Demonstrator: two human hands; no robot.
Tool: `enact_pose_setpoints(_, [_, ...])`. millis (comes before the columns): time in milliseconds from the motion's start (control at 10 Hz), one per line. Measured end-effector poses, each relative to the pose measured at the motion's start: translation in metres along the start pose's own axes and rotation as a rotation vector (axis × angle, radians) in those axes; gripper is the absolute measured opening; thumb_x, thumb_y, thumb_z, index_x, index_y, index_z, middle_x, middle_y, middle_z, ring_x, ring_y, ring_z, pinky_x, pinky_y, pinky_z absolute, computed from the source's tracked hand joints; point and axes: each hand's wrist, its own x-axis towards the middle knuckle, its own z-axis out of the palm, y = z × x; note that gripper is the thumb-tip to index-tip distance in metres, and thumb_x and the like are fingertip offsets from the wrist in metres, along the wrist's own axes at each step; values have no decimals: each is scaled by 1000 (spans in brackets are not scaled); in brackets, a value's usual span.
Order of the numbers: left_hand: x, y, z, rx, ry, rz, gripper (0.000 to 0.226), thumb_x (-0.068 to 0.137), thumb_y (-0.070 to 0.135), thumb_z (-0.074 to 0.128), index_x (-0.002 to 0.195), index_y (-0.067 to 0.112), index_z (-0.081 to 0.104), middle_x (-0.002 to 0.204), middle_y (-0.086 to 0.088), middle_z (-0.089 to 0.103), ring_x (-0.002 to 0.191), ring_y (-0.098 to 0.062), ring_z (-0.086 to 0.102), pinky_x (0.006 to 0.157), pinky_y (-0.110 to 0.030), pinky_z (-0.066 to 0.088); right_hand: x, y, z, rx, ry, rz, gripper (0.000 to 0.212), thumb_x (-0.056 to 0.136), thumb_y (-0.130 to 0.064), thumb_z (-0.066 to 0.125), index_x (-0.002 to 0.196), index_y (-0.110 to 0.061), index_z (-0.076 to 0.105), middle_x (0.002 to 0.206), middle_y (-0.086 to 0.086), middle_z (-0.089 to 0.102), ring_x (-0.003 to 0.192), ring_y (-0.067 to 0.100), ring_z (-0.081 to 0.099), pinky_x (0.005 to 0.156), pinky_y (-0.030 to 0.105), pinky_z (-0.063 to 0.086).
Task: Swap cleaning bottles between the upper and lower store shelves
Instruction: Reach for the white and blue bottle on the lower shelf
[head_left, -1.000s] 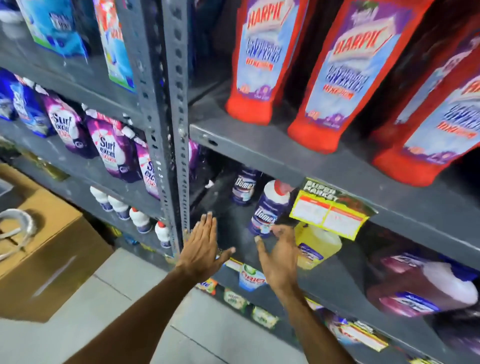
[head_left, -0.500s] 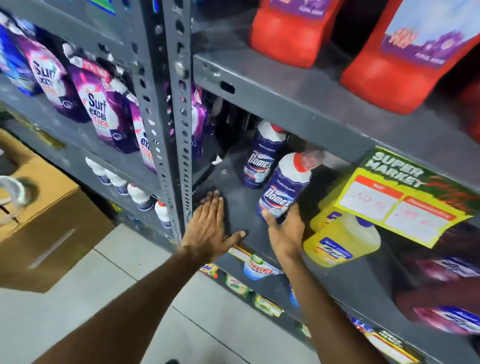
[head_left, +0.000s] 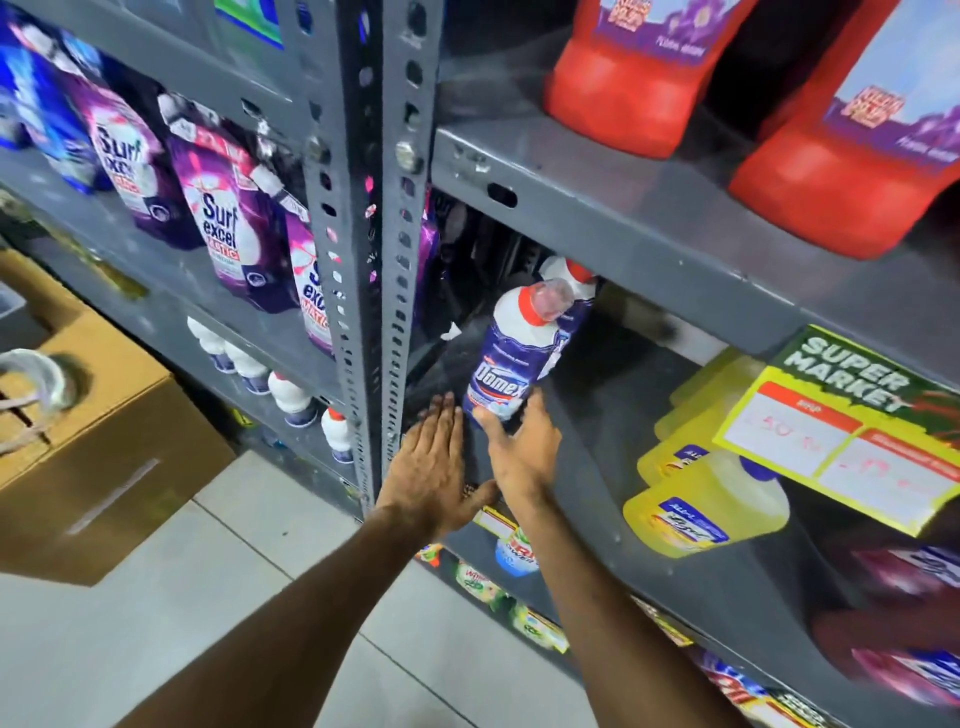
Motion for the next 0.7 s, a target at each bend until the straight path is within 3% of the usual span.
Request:
enact_pose_setpoints(100, [0, -1, -1, -13, -2, -5, 114, 86, 82, -7, 163, -2, -11, 174, -25, -13, 163, -34, -10, 126, -42, -14, 0, -1, 0, -5, -5, 12, 50, 81, -18, 88, 124, -11, 64, 105, -6, 75, 84, -17, 65, 75, -6, 40])
enact_pose_setpoints(200, [1, 0, 1, 0, 14, -4, 115, 84, 81, -9, 163, -4, -8, 174, -26, -11, 163, -35, -9, 130, -43, -10, 0, 1, 0, 2, -1, 21, 49, 82, -21, 89, 123, -12, 63, 113, 3, 80, 91, 6, 73, 85, 16, 56])
enact_pose_setpoints(300, [1, 0, 1, -9, 11, 0, 116, 84, 81, -9, 163, -4, -6, 174, -26, -10, 163, -35, -9, 130, -44, -8, -1, 2, 1, -17, 14, 29, 49, 82, -23, 89, 122, -12, 62, 114, 5, 80, 98, 21, 77, 90, 39, 62])
enact_pose_setpoints(400, [1, -1, 2, -9, 3, -4, 118, 84, 84, -9, 163, -3, -8, 174, -25, -12, 163, -34, -11, 128, -42, -12, 0, 4, 1, -8, 12, 30, 50, 82, -24, 90, 122, -13, 62, 116, 5, 79, 100, 21, 77, 92, 43, 62])
enact_pose_setpoints(500, [0, -2, 5, 0, -13, -8, 117, 85, 85, -7, 163, -2, -9, 174, -24, -13, 163, -34, -12, 126, -41, -14, -2, 3, 0, -2, 4, 50, 54, 83, -26, 90, 126, -12, 61, 121, 5, 77, 103, 19, 76, 95, 46, 62])
enact_pose_setpoints(600, [4, 0, 5, -16, -34, -4, 117, 85, 86, -4, 163, -1, -11, 174, -24, -15, 163, -34, -13, 125, -41, -15, -4, 2, -5, 113, -39, 97, 73, 80, -20, 92, 142, -14, 53, 127, -1, 74, 109, 8, 74, 98, 38, 62])
enact_pose_setpoints(700, [0, -7, -2, -85, -65, -35, 119, 89, 89, 7, 162, -2, -13, 173, -24, -18, 163, -34, -14, 128, -42, -11, -23, -9, -24, 185, -41, 74, 97, 77, -18, 94, 158, -21, 41, 144, -17, 60, 126, -10, 60, 103, 10, 47])
